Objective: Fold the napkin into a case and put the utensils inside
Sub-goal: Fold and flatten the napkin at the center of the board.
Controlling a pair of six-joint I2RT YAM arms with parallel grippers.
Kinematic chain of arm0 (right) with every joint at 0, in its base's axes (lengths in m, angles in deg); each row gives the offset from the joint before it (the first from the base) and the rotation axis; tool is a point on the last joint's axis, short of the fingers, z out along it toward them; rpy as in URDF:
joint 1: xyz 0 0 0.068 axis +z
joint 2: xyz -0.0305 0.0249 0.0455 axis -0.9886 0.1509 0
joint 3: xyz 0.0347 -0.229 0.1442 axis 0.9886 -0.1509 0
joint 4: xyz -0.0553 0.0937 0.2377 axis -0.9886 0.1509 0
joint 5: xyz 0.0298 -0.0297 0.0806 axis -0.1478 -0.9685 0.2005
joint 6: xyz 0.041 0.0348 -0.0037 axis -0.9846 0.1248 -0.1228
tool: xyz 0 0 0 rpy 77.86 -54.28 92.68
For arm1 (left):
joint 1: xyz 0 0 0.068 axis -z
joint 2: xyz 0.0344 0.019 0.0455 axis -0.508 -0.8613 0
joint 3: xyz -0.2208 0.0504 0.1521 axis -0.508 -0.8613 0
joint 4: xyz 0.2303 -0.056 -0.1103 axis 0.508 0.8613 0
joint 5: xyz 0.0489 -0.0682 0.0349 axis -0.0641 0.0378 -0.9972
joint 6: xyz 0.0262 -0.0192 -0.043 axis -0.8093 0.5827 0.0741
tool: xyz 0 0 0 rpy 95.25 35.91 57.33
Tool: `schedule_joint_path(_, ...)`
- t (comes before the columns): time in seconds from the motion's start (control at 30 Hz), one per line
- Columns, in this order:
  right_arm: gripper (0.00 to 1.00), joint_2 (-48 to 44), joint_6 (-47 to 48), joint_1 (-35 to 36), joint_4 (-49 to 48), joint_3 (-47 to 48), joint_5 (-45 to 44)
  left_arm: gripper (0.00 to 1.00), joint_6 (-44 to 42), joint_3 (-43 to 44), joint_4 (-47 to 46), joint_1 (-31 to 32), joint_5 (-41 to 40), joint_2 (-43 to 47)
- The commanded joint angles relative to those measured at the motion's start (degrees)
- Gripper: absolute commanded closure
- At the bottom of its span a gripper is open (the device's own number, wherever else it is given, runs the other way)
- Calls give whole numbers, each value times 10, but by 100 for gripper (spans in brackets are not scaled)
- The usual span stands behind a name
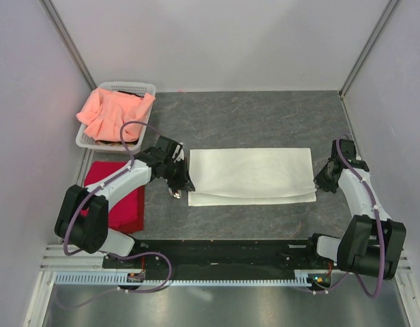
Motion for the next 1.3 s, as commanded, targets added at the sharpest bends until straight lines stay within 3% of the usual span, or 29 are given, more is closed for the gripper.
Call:
schedule_joint_path(0.0,100,16,-8,1,-40,-14,-12,98,17,-6,-42,7,24,-16)
schedule_joint_path(0.8,94,42,-3,0,-86,-42,-47,98,18,-57,-62,26,-1,-49)
schedule_joint_path(1.0,87,44,-3,0,-89,-42,-40,98,25,-63,-60,26,-14,-51)
schedule_joint_path(1.03,82,44,-3,0,-90,-42,-40,98,29,-63,-60,26,-18,-51)
schedule_joint_path(1.1,76,42,-2,0,-89,-43,-40,94,33,-61,-59,26,-17,-51)
schedule_joint_path(1.13,68,41,-1,1,-88,-43,-40,91,36,-61,-60,26,-15,-50)
schedule_joint_path(1.17,62,36,1,0,-86,-42,-40,79,37,-61,-58,26,-14,-47)
schedule_joint_path(1.23,43,27,2,1,-74,-38,-39,65,42,-65,-52,26,-22,-21)
schedule_joint_path(1.27,39,16,4,0,-68,-28,-39,50,45,-69,-49,26,-26,-5)
